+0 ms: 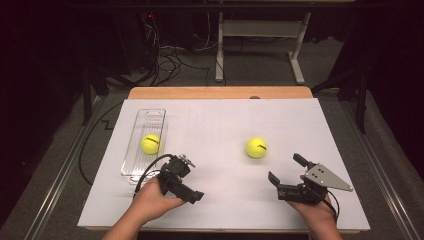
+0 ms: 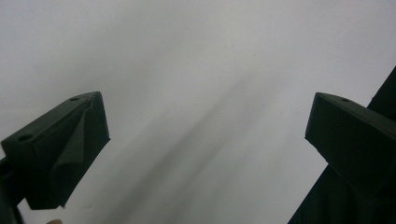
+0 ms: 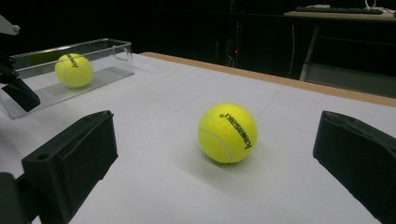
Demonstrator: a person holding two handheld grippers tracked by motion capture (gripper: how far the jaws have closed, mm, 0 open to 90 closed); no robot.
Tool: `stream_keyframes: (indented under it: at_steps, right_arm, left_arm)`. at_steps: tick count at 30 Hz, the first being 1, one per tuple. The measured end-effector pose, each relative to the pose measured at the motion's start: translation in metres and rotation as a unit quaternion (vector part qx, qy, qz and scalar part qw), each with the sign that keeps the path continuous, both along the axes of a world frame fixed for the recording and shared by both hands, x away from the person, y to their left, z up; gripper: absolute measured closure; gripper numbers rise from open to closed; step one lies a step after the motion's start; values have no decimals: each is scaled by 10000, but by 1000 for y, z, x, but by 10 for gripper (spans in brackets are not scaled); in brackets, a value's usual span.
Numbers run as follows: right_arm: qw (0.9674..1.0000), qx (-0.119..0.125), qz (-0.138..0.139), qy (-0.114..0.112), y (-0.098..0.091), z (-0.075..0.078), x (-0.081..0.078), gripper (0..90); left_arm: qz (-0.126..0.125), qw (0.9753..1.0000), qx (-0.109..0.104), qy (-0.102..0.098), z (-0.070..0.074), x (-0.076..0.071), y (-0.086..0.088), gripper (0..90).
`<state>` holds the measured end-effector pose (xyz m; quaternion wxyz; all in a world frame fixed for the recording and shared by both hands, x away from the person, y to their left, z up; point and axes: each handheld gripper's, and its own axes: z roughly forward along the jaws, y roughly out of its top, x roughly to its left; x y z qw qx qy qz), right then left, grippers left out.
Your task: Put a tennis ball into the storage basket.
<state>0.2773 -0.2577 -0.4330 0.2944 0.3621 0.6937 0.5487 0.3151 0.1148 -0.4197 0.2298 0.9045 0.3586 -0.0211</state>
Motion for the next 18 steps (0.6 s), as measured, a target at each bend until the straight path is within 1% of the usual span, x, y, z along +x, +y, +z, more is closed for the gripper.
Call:
stream_keyframes:
  at_steps: [2, 5, 6, 8, 9, 13, 15, 16, 18]
  right_arm:
    - [10000, -58, -59, 17, 1, -1, 1, 2]
    - [9999, -49, -110, 41, 1, -1, 2, 2]
    - [9999, -64, -129, 47, 2, -1, 3, 2]
    - [9998, -67, -179, 39, 5, 1, 4, 2]
    - [9998, -67, -179, 39, 5, 1, 4, 2]
    - [9997, -150, -201, 46, 10, 7, 7, 2]
    - [9996, -161, -202, 118, 12, 8, 9, 5]
    - [9994, -210, -195, 192, 14, 9, 13, 9]
    - [9994, -218, -195, 203, 15, 9, 13, 11]
  left_arm:
    - [-13, 10000, 31, 15, -2, 0, 0, 6]
    - [-39, 10000, 65, 43, -5, -1, 0, 6]
    - [-53, 10000, 60, 29, -6, -1, -1, 6]
    - [-41, 9999, 134, -18, -7, -3, -1, 6]
    - [-41, 9999, 134, -18, -7, -3, -1, 6]
    - [-42, 10000, 29, 19, -7, -2, 0, 6]
    - [-35, 10000, -41, 47, -6, -1, 2, 6]
    - [-6, 10000, -66, 27, -6, -1, 3, 6]
    - [-4, 10000, -81, 26, -5, -1, 4, 6]
